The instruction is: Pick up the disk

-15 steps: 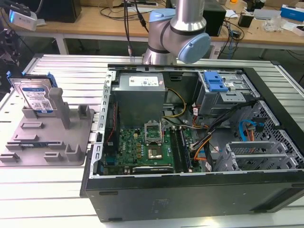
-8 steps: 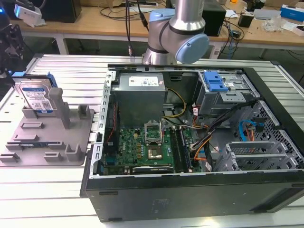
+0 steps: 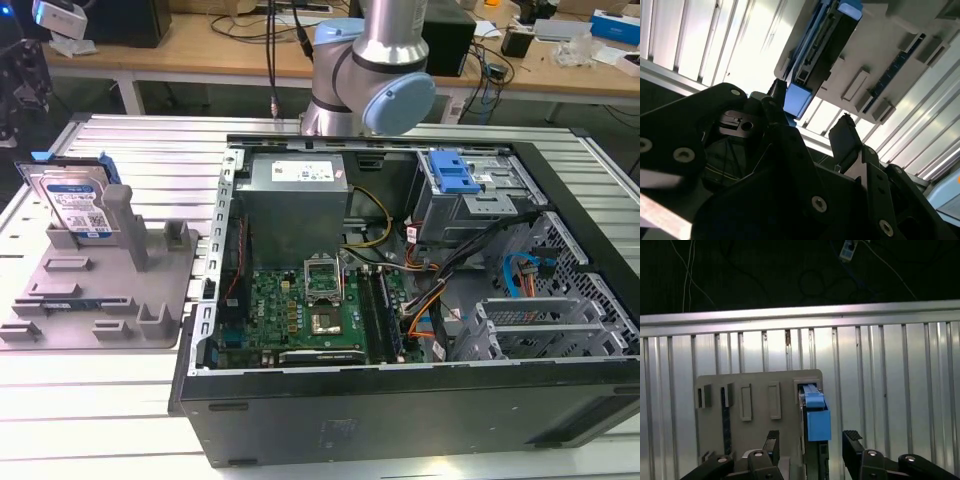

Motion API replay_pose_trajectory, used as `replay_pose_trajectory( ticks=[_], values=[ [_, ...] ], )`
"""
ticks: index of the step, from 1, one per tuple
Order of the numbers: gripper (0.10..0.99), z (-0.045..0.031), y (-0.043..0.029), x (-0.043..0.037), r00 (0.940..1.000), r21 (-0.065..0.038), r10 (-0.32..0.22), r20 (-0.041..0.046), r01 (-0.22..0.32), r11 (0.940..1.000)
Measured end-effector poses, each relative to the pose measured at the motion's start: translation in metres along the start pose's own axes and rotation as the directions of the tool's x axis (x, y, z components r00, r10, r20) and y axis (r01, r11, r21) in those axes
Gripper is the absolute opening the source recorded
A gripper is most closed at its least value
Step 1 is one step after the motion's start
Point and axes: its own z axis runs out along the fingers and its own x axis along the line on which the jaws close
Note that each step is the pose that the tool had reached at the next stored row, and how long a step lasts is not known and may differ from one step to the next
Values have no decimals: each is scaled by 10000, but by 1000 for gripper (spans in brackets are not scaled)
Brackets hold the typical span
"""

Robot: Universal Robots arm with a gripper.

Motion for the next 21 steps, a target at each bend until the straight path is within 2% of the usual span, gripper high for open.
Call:
replay_pose_trajectory(
  ticks=[2,8,16,21],
  values=[
    [616,2,22,0,10000,0,-99,-3,99,10000],
    [616,12,23,0,9999,0,-159,-4,159,9999],
    [616,78,23,0,9994,6,-339,-10,339,9994],
    [616,128,33,-33,9989,28,-467,-13,467,9989]
  ],
)
